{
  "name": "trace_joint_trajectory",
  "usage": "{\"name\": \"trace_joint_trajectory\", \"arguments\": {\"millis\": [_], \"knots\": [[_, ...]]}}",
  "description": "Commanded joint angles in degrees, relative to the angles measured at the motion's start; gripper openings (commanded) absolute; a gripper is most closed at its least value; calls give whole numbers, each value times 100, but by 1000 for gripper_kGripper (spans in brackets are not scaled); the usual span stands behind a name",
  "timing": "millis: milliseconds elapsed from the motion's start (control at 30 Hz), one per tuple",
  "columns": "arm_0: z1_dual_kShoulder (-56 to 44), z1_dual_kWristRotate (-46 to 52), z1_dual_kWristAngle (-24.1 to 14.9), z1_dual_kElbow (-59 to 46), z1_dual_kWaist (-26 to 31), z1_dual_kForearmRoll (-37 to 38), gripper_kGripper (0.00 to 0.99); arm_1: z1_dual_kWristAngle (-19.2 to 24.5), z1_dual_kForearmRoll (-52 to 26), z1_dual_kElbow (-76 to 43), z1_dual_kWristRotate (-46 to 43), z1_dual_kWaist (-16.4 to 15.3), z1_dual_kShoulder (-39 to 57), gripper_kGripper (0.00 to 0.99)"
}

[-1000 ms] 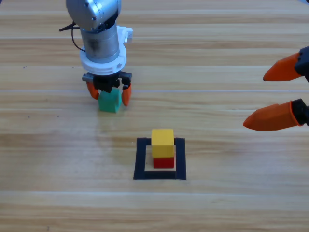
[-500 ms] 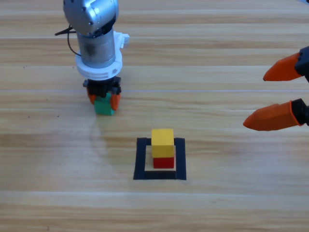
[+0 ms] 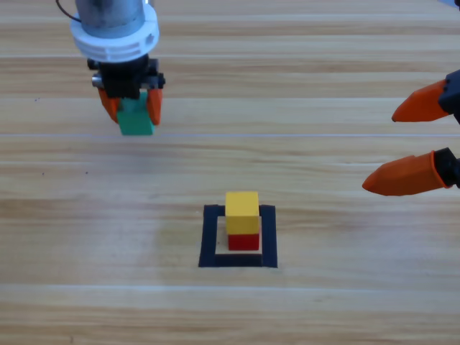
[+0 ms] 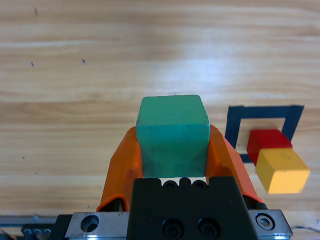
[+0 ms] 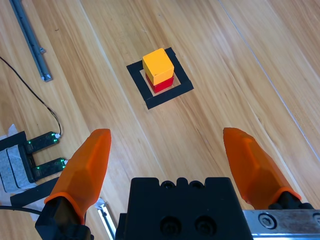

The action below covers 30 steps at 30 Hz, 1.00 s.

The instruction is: Stack the blocks in the rectangular block: red at the bottom, yellow in the middle, green on top

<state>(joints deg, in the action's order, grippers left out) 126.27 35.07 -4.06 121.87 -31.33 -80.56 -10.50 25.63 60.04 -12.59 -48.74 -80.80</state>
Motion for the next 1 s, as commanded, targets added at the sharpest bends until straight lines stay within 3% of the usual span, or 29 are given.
{"name": "trace_joint_trajectory", "arguments": {"millis": [33, 300, 1000], "knots": [[-173, 439, 159, -427, -717, -48, 0, -49, 126, -62, 19, 216, -146, 989], [-269, 817, 300, -568, -1191, -56, 0, -58, 135, -62, 11, 233, -138, 989], [56, 1177, 274, -84, -1727, -56, 0, -58, 144, -53, -33, 233, -129, 989]]}}
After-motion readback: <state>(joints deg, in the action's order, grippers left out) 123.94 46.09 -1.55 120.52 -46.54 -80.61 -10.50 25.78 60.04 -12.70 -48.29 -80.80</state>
